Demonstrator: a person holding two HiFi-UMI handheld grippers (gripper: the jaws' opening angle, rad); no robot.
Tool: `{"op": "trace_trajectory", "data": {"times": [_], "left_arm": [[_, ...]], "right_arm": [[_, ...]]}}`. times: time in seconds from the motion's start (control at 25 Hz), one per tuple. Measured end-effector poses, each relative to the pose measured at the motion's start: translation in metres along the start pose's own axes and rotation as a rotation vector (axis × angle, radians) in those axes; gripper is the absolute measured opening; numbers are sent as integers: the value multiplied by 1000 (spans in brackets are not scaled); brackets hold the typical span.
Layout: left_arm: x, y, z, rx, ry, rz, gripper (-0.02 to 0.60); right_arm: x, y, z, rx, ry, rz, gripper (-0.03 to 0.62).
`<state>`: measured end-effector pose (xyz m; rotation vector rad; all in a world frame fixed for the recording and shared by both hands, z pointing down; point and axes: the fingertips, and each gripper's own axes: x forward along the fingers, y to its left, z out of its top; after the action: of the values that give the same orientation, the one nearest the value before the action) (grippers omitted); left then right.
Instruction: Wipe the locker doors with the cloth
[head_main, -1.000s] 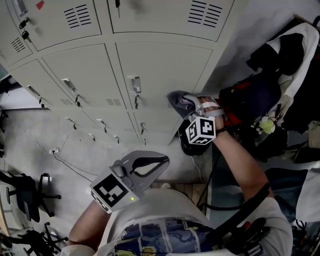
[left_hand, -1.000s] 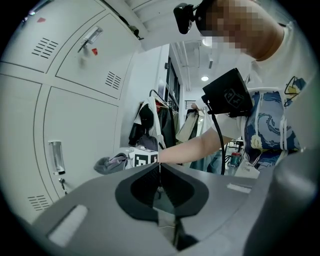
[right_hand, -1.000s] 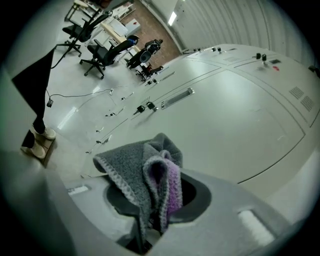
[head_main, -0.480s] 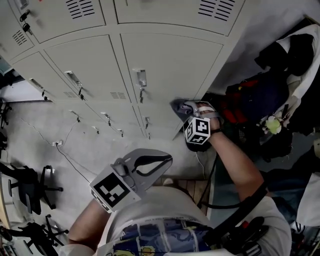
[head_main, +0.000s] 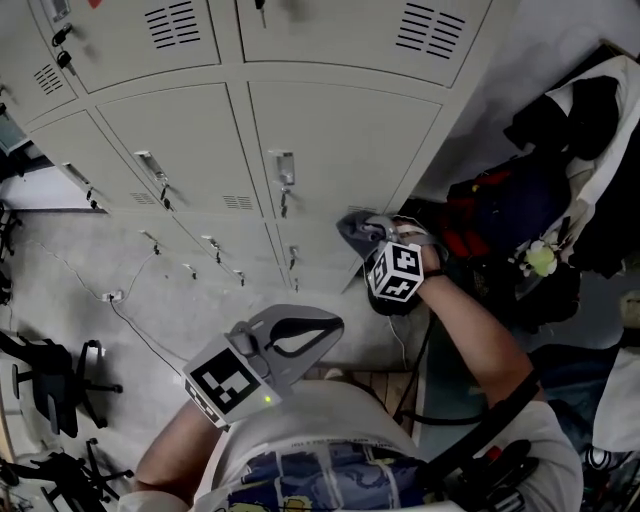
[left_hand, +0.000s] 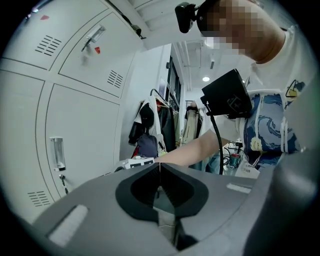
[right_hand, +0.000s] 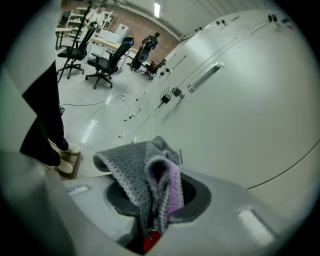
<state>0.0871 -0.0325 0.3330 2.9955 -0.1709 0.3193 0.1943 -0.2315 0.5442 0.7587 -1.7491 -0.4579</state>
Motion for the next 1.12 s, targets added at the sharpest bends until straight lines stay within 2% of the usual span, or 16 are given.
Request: {"op": "trace_trajectory", "data": {"times": [0.2, 0.4, 0.52, 0.64, 0.8, 1.12], "left_arm": [[0, -3, 2, 2, -31, -4, 9], [0, -7, 4, 4, -33, -22, 9], [3, -8, 4, 8, -47, -25, 9], [5, -12, 6, 12, -51, -30, 9], [5, -11, 8, 3, -66, -17, 9], [1, -3, 4, -22, -69, 16, 9]], "right_arm": [[-88, -49, 56, -62, -90, -71, 87], [-175, -131, 110, -81, -188, -258, 87], [-202, -176, 129, -115, -203, -373, 87], [-208, -205, 136, -136, -193, -440, 87], [-192, -214, 128, -157, -150, -446, 87], [-150, -184, 115, -143, -136, -389, 87]]}}
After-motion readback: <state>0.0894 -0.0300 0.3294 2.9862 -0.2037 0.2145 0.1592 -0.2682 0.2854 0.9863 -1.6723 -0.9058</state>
